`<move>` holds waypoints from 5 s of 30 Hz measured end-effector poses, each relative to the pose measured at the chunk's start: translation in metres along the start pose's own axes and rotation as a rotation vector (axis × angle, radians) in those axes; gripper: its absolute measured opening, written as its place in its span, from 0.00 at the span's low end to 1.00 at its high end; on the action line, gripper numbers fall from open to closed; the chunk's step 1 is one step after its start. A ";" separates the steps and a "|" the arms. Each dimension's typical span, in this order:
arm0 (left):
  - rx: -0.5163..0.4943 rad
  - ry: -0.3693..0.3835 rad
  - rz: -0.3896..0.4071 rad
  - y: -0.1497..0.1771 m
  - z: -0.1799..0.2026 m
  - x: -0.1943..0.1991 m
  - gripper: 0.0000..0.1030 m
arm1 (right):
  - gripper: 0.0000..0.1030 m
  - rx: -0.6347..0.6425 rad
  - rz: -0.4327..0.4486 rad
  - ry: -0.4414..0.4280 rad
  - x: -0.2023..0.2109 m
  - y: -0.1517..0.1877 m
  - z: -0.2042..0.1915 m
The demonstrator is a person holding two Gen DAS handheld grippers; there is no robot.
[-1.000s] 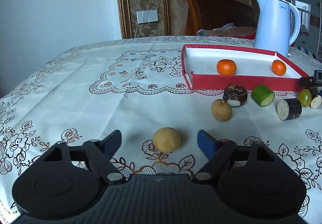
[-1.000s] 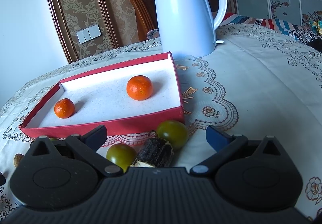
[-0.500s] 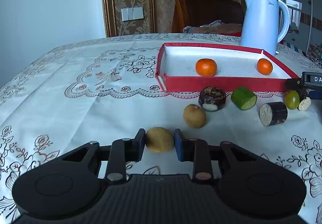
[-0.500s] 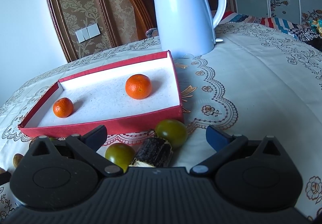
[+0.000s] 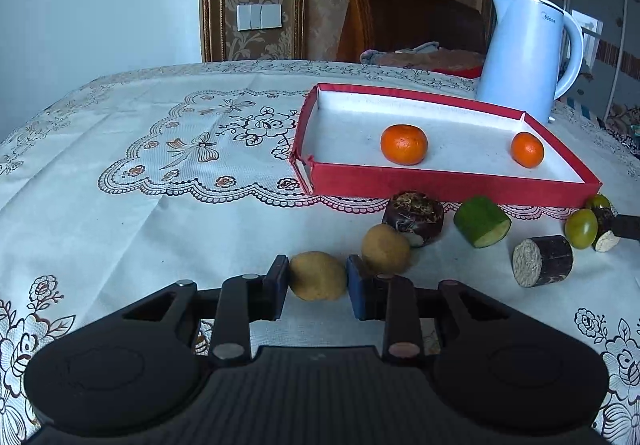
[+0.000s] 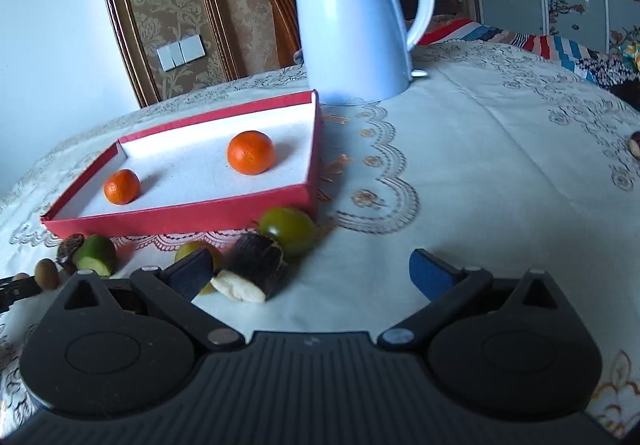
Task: Organize fruits
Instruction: 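Close the left gripper around the brown kiwi, then close the right gripper on the dark cut sugarcane piece while the left holds the kiwi, then carry the kiwi and sugarcane piece over the tray with both grippers, then lower the kiwi onto the tray floor and open the left gripper while the right releases the sugarcane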
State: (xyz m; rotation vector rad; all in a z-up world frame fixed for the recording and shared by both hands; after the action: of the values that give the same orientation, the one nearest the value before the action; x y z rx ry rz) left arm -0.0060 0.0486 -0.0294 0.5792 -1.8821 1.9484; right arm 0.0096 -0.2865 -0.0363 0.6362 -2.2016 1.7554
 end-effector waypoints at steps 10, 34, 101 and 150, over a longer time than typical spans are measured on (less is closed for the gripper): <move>-0.014 -0.005 -0.001 0.000 0.003 0.000 0.30 | 1.00 0.108 -0.021 0.033 -0.003 0.002 -0.015; -0.027 0.015 -0.003 0.001 0.006 -0.001 0.40 | 0.54 0.054 -0.018 -0.064 -0.007 0.007 -0.028; -0.080 0.044 0.076 -0.070 0.063 -0.026 0.29 | 0.35 0.249 0.108 0.004 -0.023 -0.039 -0.072; -0.009 -0.078 -0.032 -0.088 0.068 -0.130 0.52 | 0.60 0.184 -0.049 0.096 -0.138 -0.069 -0.069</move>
State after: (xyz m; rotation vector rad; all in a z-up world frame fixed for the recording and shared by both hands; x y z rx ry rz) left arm 0.1534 -0.0129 -0.0225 0.6879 -1.9149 1.9227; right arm 0.1586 -0.2072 -0.0235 0.6255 -1.9611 1.9361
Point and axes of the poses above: each gripper's, at about its wrist camera, not at the fingertips, and x roughly against the way its jaws point, z to its right, y to its underside, the point moved 2 cm from there along -x, roughly the way its jaws point, and after that the axes turned 4 degrees about z, right-handed, at the moved point
